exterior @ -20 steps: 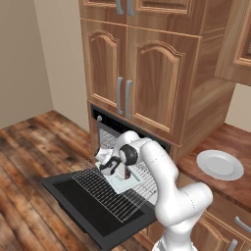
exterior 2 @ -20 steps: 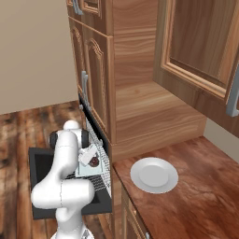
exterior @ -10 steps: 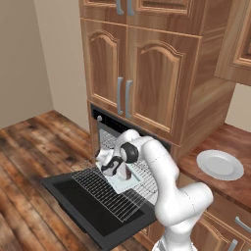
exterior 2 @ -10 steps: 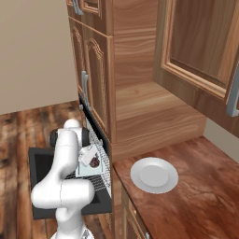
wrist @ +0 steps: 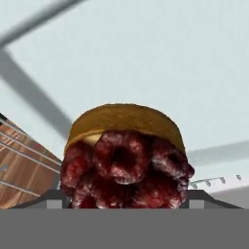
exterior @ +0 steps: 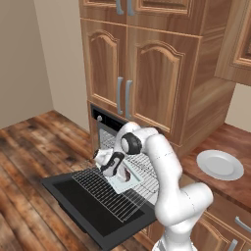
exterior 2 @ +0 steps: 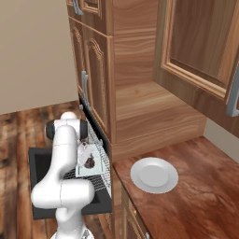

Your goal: Take the baked cake out of the oven and place it on the plate for cooling. Then close the oven door.

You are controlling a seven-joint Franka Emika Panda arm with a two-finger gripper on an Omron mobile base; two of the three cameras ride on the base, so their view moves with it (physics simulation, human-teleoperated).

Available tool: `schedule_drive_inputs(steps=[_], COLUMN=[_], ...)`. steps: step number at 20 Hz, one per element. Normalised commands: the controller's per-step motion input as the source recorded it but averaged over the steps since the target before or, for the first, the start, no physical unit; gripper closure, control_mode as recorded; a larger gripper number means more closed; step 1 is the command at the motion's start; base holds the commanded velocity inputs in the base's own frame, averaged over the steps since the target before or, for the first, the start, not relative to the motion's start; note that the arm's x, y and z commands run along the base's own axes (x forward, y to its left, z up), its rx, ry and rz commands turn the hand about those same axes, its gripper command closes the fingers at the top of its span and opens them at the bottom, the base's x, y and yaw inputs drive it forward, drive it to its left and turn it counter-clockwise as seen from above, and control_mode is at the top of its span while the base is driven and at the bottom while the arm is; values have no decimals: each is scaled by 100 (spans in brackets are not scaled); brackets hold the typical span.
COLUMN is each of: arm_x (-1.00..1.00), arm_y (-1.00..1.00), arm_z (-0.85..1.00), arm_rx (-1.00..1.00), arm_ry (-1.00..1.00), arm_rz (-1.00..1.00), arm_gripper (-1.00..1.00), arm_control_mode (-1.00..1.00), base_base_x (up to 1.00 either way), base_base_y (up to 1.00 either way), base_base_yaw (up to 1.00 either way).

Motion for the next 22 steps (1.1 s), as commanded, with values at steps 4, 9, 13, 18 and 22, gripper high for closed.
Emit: schedule_drive_inputs(steps=[4,9,13,18,22], arm_x=[-54,-58,-58,-48,-46], arm_y=[10,0,0,0,0], arm_z=[85,100,100,100,100], arm_rx=[15,16,15,13,9], arm_ry=[0,-5,-7,-3,-1], arm_rz=[13,12,10,9,7], arm_gripper=[100,100,100,100,100], arm_control_mode=[-100,-100,-100,-100,-100], base_base_x=[0,0,0,0,0], base_base_y=[0,0,0,0,0], base_base_yaw=[0,0,0,0,0])
